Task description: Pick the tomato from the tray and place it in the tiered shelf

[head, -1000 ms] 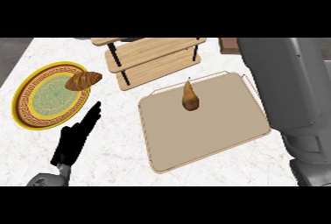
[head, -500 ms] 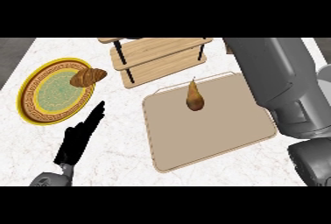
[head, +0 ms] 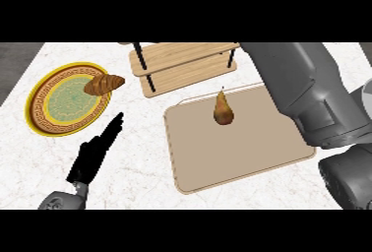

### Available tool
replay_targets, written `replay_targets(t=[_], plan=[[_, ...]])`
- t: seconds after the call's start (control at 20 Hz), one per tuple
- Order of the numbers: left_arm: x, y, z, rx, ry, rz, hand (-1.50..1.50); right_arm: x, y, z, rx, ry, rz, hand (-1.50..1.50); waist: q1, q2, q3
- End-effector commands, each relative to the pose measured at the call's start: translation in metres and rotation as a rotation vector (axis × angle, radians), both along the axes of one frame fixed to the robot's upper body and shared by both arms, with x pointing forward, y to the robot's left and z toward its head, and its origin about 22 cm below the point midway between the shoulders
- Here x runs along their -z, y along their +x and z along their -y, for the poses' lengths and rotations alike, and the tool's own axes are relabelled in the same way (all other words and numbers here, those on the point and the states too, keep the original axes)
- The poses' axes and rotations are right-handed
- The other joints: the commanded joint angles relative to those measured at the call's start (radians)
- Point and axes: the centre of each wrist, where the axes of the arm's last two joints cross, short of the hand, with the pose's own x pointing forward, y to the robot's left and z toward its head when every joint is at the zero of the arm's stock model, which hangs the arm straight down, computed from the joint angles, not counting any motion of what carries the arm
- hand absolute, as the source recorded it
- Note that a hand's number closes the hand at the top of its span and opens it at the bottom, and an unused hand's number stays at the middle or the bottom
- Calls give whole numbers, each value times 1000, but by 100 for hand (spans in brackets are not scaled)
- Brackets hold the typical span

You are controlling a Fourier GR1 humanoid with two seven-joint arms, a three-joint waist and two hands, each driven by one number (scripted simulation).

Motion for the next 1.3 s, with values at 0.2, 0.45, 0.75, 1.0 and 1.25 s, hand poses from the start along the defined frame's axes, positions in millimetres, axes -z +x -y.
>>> replay_targets(t=[0.2,0.45,0.75,1.0,1.25], plan=[[7,-4,5,6,-5,4,0,40,2,-3,-33,618,-235,-150,19,21,1],[-2,5,5,12,6,-1,0,31,0,-12,-53,835,-166,-150,18,15,0],[-3,7,-6,-1,13,-8,0,16,7,25,77,955,112,-150,5,15,-1],[9,1,-10,-39,6,-10,0,12,11,75,259,989,298,-150,-33,3,-1],[10,-2,-19,-65,13,-30,0,24,11,139,416,988,293,-150,-66,-12,-1]])
